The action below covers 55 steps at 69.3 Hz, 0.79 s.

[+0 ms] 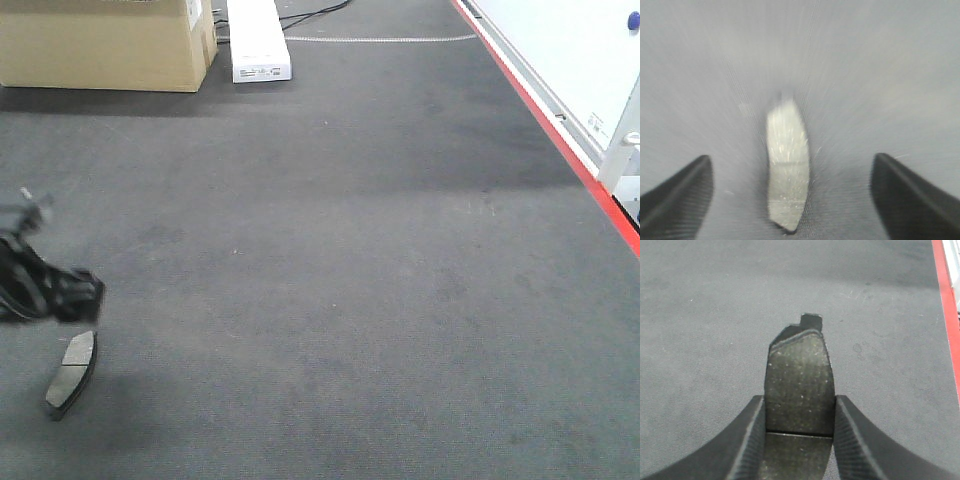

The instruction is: Move and align brake pads A on conveyor

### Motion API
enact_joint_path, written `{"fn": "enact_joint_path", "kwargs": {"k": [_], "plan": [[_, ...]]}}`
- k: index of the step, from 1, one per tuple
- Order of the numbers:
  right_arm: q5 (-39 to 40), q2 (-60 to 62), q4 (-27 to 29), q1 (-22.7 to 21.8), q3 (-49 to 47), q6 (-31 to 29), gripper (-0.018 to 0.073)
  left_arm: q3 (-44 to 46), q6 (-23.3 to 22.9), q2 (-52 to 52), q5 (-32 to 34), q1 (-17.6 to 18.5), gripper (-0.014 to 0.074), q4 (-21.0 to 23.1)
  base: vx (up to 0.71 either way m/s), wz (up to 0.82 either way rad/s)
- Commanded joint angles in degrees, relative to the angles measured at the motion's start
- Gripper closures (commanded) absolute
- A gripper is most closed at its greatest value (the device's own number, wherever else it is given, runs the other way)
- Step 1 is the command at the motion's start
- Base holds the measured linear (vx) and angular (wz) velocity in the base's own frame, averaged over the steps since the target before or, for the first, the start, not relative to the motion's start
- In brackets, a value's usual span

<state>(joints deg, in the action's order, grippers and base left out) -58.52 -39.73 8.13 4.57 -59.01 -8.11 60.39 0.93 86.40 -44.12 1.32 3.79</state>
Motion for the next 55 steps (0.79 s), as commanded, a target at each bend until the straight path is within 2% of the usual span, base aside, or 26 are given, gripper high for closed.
{"fn": "enact_joint_path", "kwargs": {"k": [1, 39, 55], "plan": [[4.9, -0.2, 0.4, -0.1, -1.6, -0.6, 0.0566, 1.7, 2.1, -7.5, 2.1, 0.1, 0.0053, 0.7, 0.00, 0.00], [4.9, -0.2, 0.4, -0.1, -1.6, -0.6, 0.0566, -0.3, 2.9, -42.9, -0.6, 0.1, 0.0062, 0.7, 0.00, 0.00], [4.9, -0.2, 0.4, -0.1, -1.6, -0.6, 0.0566, -5.1, 2.9, -51.6, -0.5, 0.1, 0.0062, 0.7, 0.00, 0.00]]}}
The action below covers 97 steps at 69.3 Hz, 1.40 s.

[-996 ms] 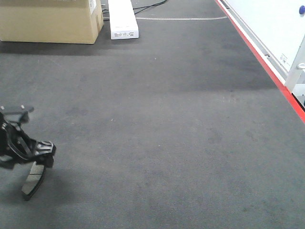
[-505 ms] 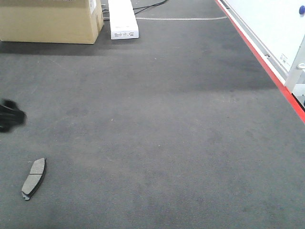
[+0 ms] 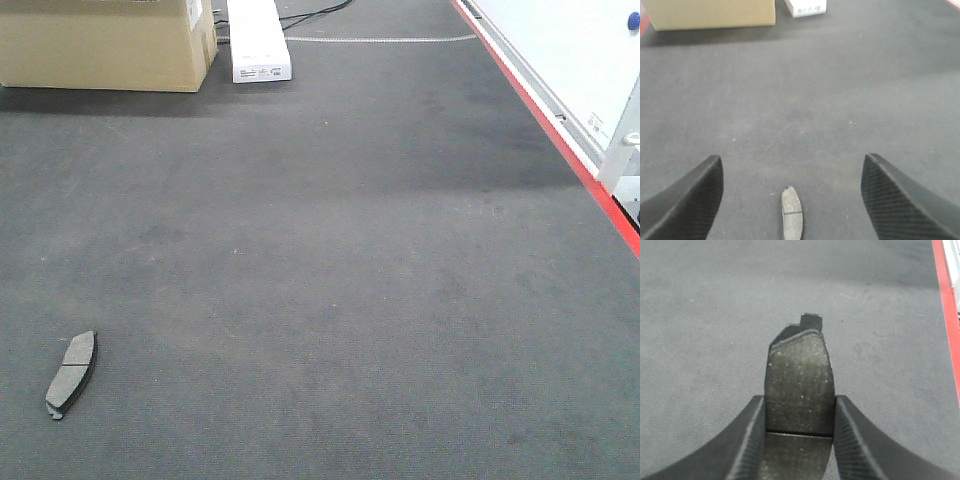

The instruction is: Move and align brake pads A on conveyor

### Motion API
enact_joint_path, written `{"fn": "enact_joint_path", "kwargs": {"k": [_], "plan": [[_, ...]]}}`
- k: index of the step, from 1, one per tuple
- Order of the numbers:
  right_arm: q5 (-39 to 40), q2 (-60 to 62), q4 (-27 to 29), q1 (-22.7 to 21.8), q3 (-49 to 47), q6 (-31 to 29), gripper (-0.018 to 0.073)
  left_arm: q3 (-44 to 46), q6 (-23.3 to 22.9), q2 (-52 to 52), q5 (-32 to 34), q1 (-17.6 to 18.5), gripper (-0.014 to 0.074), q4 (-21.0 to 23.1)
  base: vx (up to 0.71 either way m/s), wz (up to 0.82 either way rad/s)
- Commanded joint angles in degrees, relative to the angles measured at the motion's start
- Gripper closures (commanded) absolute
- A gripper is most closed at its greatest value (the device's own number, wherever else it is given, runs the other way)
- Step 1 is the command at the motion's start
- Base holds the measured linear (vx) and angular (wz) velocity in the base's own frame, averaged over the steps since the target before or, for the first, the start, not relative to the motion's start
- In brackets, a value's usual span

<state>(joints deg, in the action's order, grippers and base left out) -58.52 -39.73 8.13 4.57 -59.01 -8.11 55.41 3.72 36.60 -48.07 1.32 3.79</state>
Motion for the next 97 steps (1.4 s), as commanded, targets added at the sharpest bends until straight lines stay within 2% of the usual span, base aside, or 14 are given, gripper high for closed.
{"fn": "enact_joint_path", "kwargs": {"k": [1, 75, 83, 97], "plan": [[4.9, -0.2, 0.4, -0.1, -1.6, -0.6, 0.0566, -0.3, 0.1, -2.3, 3.4, 0.1, 0.0062, 0.7, 0.00, 0.00], [7.1, -1.0, 0.8, -0.1, -1.6, 0.2, 0.0564, -1.0, 0.1, -4.0, 3.3, 0.1, 0.0062, 0.7, 0.00, 0.00], [10.1, -4.6, -1.7, -0.1, -1.6, 2.7, 0.0563, -1.0, 0.1, -4.0, 3.3, 0.1, 0.0062, 0.7, 0.00, 0.00], [10.2, -17.3, -8.7, -0.1, -1.8, 6.2, 0.0563, -1.0, 0.1, -4.0, 3.3, 0.1, 0.0062, 0.7, 0.00, 0.00]]}}
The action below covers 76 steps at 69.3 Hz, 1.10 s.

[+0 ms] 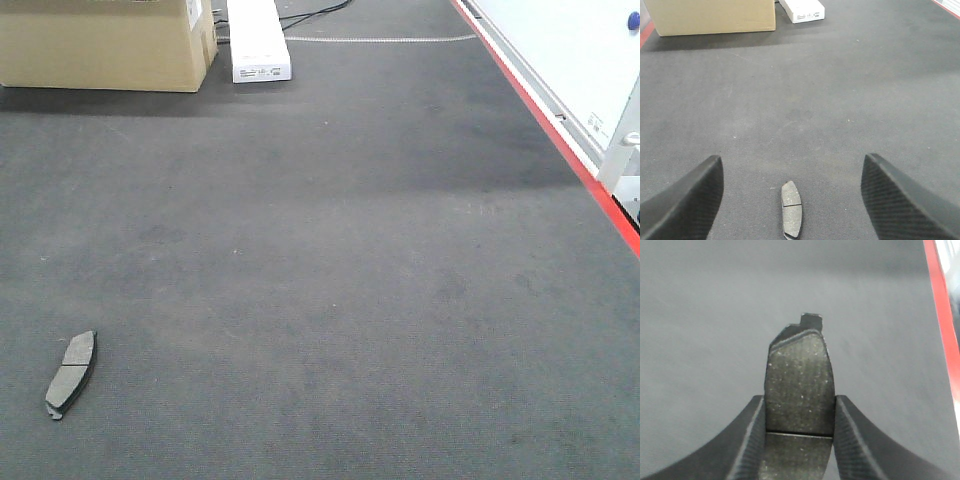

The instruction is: Move and align brake pads A on conveyor

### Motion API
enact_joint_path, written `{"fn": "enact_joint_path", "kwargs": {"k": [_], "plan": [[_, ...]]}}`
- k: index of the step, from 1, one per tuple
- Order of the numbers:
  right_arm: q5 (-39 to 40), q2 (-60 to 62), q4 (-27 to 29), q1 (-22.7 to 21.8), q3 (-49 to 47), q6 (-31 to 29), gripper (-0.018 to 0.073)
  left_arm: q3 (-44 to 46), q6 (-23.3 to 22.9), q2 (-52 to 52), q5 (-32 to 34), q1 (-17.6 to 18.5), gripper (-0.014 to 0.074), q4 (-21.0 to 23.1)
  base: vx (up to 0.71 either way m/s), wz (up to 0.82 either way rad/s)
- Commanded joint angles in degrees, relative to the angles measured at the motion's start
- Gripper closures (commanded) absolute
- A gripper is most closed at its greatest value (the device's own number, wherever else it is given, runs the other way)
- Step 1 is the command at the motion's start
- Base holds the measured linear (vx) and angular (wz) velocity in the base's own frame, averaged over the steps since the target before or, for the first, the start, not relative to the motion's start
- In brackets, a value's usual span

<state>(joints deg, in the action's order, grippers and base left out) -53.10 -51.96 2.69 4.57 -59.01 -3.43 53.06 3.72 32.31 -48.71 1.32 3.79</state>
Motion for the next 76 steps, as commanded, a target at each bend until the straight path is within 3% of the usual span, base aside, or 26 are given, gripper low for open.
{"fn": "enact_joint_path", "kwargs": {"k": [1, 12, 37, 76], "plan": [[4.6, -6.2, -3.7, -0.1, -1.8, 1.8, 0.0563, 1.3, 0.1, 0.3, 4.0, 0.1, 0.0062, 0.7, 0.00, 0.00], [4.0, -17.9, -7.1, -0.1, -1.8, 2.6, 0.0563, 1.3, 0.1, 0.3, 4.0, 0.1, 0.0062, 0.7, 0.00, 0.00], [8.0, -36.5, -8.9, -0.2, -1.8, 2.4, 0.0563, 1.3, 0.1, 0.3, 4.0, 0.1, 0.0062, 0.7, 0.00, 0.00], [16.0, -45.7, -11.9, -0.2, -1.8, 2.3, 0.0563, 1.3, 0.1, 0.3, 4.0, 0.1, 0.0062, 0.7, 0.00, 0.00]]}}
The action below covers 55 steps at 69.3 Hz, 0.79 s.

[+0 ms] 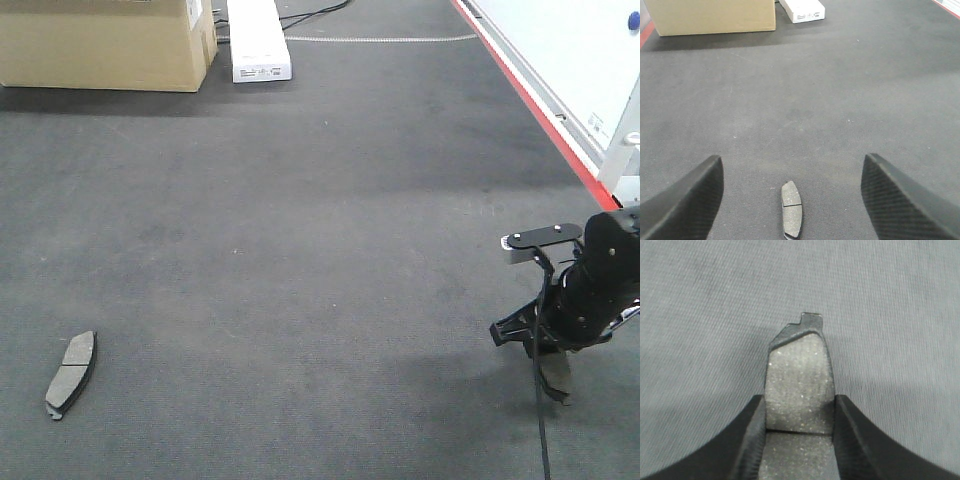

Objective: Move and align brake pads A on conveyor
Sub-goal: 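Lower the right gripper's brake pad onto the belt and open it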

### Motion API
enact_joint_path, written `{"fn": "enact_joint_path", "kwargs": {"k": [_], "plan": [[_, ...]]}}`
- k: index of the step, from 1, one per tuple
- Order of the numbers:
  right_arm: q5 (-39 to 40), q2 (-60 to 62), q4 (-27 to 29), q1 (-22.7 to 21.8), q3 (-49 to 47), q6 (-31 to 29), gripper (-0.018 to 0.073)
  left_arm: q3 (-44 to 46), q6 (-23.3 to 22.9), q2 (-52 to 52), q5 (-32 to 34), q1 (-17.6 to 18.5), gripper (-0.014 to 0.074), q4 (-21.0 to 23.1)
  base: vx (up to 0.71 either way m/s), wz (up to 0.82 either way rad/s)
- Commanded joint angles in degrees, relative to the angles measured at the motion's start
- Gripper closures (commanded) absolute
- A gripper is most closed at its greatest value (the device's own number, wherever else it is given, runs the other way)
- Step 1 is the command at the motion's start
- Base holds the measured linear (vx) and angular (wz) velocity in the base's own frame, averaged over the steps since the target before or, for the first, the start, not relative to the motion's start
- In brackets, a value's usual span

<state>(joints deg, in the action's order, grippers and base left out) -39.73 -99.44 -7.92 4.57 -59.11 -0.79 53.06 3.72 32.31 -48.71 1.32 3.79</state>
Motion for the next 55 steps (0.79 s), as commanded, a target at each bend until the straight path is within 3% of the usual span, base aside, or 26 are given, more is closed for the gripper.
{"fn": "enact_joint_path", "kwargs": {"k": [1, 17, 26, 34, 47, 55], "plan": [[2.7, 1.7, -1.3, -0.2, -1.7, -0.3, 0.0563, 1.3, 0.1, 0.3, 4.0, 0.1, 0.0062, 0.7, 0.00, 0.00], [3.0, 0.7, -1.3, -0.2, -1.7, -0.3, 0.0553, 1.3, 0.1, 0.3, 4.0, 0.1, 0.0062, 0.7, 0.00, 0.00], [2.9, 0.7, -1.3, -0.2, -1.7, -0.3, 0.0491, 1.3, 0.1, 0.3, 4.0, 0.1, 0.0062, 0.7, 0.00, 0.00], [3.1, 0.7, -1.3, -0.2, -1.7, -0.3, 0.0367, 1.3, 0.1, 0.3, 4.0, 0.1, 0.0062, 0.7, 0.00, 0.00], [3.1, 0.7, -1.3, -0.2, -1.7, -0.3, 0.0067, 1.3, 0.1, 0.3, 4.0, 0.1, 0.0062, 0.7, 0.00, 0.00], [3.0, 0.7, -1.3, -0.2, -1.7, -0.3, -0.0063, 1.3, 0.1, 0.3, 4.0, 0.1, 0.0062, 0.7, 0.00, 0.00]]}}
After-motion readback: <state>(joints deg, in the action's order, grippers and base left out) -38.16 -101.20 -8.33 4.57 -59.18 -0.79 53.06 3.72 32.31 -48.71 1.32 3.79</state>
